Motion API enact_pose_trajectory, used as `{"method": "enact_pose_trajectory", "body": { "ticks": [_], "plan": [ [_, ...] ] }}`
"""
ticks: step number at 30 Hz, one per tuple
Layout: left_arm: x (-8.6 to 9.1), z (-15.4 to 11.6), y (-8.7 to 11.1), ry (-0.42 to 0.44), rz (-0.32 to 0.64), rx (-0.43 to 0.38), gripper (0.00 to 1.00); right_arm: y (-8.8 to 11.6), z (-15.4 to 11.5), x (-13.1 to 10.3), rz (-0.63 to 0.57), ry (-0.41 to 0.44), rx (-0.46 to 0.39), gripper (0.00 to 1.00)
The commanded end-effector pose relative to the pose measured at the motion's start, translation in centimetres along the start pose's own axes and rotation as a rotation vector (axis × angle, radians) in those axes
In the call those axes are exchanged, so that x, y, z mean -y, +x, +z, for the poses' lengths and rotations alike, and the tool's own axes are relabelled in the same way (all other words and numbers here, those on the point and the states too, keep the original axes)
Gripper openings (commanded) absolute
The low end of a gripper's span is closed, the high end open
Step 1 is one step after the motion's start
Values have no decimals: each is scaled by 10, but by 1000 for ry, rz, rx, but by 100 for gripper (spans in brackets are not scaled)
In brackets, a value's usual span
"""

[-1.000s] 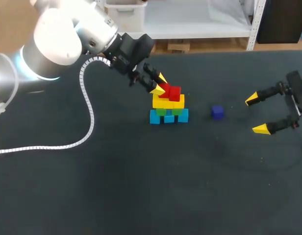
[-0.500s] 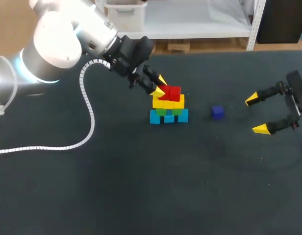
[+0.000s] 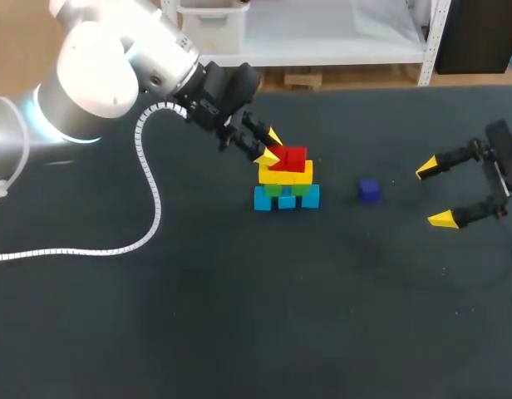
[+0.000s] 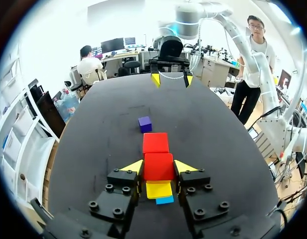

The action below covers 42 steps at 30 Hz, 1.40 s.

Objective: Place the blue cubes, place green cubes on the blue cubes, place the yellow cubes on the green cubes, then place the red cubes on the yellow cubes, and place purple cube on the red cubes.

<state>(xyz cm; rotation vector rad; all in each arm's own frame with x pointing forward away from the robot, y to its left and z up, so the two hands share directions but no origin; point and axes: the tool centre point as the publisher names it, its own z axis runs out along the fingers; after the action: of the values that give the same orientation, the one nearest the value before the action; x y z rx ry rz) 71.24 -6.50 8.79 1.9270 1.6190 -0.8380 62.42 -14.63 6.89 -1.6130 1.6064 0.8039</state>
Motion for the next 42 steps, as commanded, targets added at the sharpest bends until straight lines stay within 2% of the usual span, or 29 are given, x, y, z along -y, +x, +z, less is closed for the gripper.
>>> {"method": "enact_pose_trajectory", "body": {
  "ticks": [1,8,10,20,22,25,32,34,36,38,42],
  "plan": [
    [1,1,0,-3,1,-1,0,0,1,1,-1,0,1,100],
    [0,2,0,1,0,-1,0,0,1,1,-1,0,1,100],
    [0,2,0,4,1,-1,6,0,1,1,-1,0,1,100],
    [-1,2,1,5,-2,-1,10,0,1,1,-1,0,1,100],
    [-1,2,1,5,-3,0,13,0,1,1,-1,0,1,100],
    [-2,3,1,5,-4,1,22,0,1,1,-1,0,1,100],
    [-3,3,2,4,-6,3,35,0,1,1,-1,0,1,100],
    [-4,3,2,6,-6,4,42,0,1,1,-1,0,1,100],
    [-4,3,2,7,-6,4,59,0,1,1,-1,0,1,100],
    [-5,3,1,8,-6,5,100,0,1,1,-1,0,1,100],
    [-5,2,1,6,-8,7,100,0,1,1,-1,0,1,100]
  ]
}}
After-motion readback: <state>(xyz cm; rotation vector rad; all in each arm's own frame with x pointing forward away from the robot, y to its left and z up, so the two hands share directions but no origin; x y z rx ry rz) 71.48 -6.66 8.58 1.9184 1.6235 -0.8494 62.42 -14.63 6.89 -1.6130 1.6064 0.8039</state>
